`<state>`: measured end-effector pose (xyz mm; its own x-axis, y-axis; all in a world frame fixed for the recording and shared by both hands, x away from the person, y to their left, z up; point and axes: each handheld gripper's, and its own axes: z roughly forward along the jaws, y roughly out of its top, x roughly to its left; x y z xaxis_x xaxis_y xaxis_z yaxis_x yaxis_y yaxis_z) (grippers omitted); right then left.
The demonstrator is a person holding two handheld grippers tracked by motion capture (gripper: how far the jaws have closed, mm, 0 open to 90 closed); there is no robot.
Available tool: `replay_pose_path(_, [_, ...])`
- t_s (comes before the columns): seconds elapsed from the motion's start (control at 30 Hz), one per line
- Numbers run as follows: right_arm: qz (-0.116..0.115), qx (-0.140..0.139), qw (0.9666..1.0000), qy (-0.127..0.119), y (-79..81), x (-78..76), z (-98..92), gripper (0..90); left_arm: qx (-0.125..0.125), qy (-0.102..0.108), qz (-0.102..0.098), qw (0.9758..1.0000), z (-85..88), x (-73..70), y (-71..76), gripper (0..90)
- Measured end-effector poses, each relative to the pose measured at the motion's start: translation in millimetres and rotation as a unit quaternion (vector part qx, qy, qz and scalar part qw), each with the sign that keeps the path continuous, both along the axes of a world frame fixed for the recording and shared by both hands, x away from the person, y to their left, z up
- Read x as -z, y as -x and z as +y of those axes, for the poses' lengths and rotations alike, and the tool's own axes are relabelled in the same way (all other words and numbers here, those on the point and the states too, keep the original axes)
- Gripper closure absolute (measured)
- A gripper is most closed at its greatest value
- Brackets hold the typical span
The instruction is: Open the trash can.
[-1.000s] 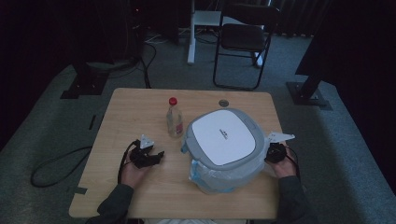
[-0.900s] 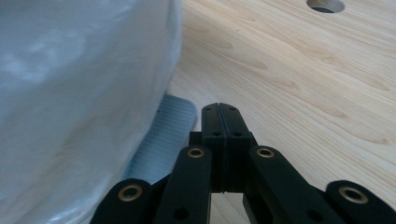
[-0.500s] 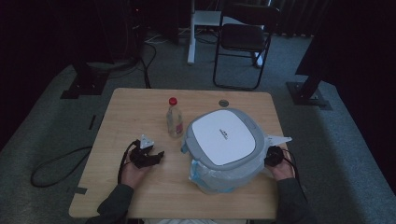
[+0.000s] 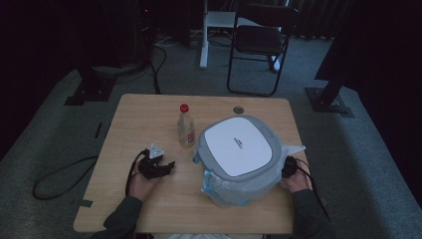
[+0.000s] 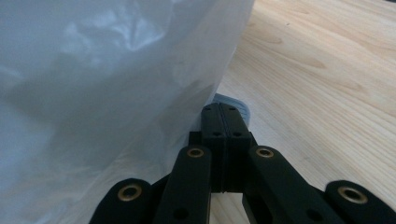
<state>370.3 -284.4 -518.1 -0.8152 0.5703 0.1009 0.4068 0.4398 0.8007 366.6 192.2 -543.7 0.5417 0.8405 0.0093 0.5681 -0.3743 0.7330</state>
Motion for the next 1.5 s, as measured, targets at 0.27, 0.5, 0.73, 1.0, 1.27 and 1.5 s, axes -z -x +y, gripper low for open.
replay_pose_path(0.27, [0.01,-0.006,0.9999,0.001,-3.2,5.4,6.1,90.0,0.0,0.0,0.0,1.0,0.0,-0.1,0.0,39.5])
replay_pose_path(0.5, [0.01,-0.006,0.9999,0.0,-5.5,5.6,8.6,90.0,0.0,0.0,0.0,1.0,0.0,-0.1,0.0,39.5])
replay_pose_path(0.73, [0.009,-0.001,0.9999,0.01,-5.1,6.1,10.8,90.0,0.0,0.0,0.0,1.0,-0.1,-0.1,0.1,39.5])
replay_pose_path(1.0, [0.015,0.0,0.9998,0.013,-6.1,7.5,10.9,90.0,-0.001,0.0,0.001,1.0,-0.2,0.0,0.1,39.4])
replay_pose_path(1.27, [0.021,-0.001,0.9996,0.017,-7.6,9.8,11.4,90.0,-0.001,0.0,0.001,1.0,-0.2,-0.1,0.2,39.4])
replay_pose_path(1.5, [0.028,0.004,0.9994,0.018,-7.3,16.9,11.7,90.0,-0.001,0.0,0.001,1.0,-0.4,0.0,0.1,39.2])
